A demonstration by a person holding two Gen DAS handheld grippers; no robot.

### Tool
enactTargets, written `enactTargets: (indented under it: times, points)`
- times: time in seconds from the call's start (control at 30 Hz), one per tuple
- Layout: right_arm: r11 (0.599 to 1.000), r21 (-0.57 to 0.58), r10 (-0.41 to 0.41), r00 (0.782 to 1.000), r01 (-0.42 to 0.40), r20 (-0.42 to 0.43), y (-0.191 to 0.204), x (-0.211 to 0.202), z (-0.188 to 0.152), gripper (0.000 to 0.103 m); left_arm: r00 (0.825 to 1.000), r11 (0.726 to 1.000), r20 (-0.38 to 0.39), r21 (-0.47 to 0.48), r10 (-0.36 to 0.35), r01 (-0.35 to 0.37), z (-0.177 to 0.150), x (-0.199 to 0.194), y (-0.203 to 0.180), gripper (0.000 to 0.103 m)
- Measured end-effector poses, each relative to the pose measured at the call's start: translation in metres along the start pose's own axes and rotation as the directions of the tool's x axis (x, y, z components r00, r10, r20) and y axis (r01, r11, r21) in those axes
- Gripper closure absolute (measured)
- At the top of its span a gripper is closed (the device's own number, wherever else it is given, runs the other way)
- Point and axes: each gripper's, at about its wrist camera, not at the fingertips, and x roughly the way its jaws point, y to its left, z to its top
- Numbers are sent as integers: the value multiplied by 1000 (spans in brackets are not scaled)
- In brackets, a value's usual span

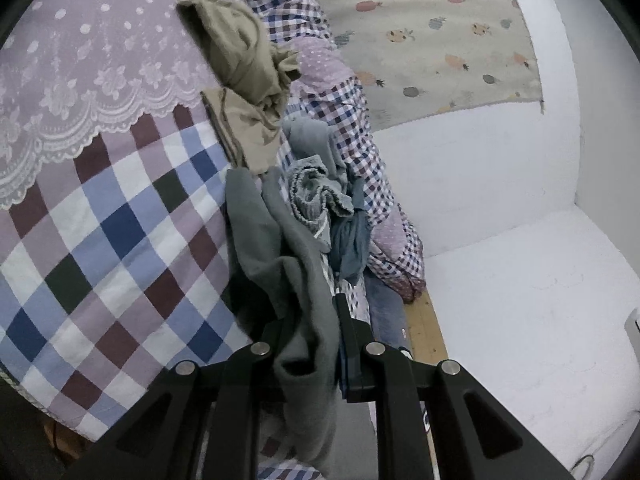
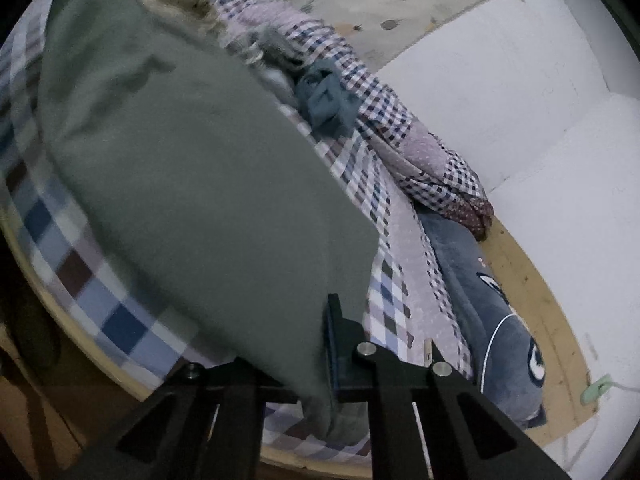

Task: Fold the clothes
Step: 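Swing the held shirt over the bed with both tools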

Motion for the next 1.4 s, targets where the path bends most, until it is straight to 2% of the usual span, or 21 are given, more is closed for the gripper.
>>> enactTargets:
  times: [0.2, 0.3, 0.5, 0.6, 0.63, 0.77, 0.83, 0.93, 1.03, 1.17, 1.4]
  points:
    - [996, 86, 7, 998, -13, 68, -32, -32, 10, 96, 998, 995, -5, 82, -56, 56, -8, -27, -37, 89]
    - [990, 138, -9, 995, -5, 96, -53, -47, 14, 96, 994, 987, 17, 117, -112, 109, -10, -52, -65, 89]
    - [972, 236, -66, 982, 23, 175, -107, -88, 26, 96, 967, 952, 50, 193, -251, 237, -8, -98, -134, 89]
    - [964, 263, -88, 972, 29, 216, -135, -113, 39, 96, 955, 934, 28, 220, -296, 283, -3, -112, -168, 89]
    - [961, 275, -83, 972, 19, 222, -144, -120, 44, 96, 956, 932, 19, 227, -293, 281, 0, -113, -177, 89]
    - [954, 300, -60, 970, -14, 235, -182, -145, 69, 96, 969, 942, 4, 238, -246, 238, 13, -109, -195, 89]
    - [956, 293, -70, 968, -4, 240, -190, -148, 77, 96, 982, 958, 0, 219, -191, 186, 20, -94, -190, 89]
    - [965, 261, -34, 977, -23, 210, -194, -130, 87, 96, 994, 981, -18, 160, -107, 108, 31, -62, -169, 89]
    - [970, 230, 48, 988, -81, 146, -190, -89, 94, 96, 999, 995, -38, 97, -10, 14, 47, -20, -139, 89]
    - [965, 199, 157, 985, -169, 74, -176, -19, 108, 96, 989, 989, -48, 57, 140, -137, 73, 41, -105, 89]
    - [960, 130, 254, 966, -247, -40, -157, 106, 139, 95, 947, 950, -72, 9, 313, -313, 115, 127, -74, 89]
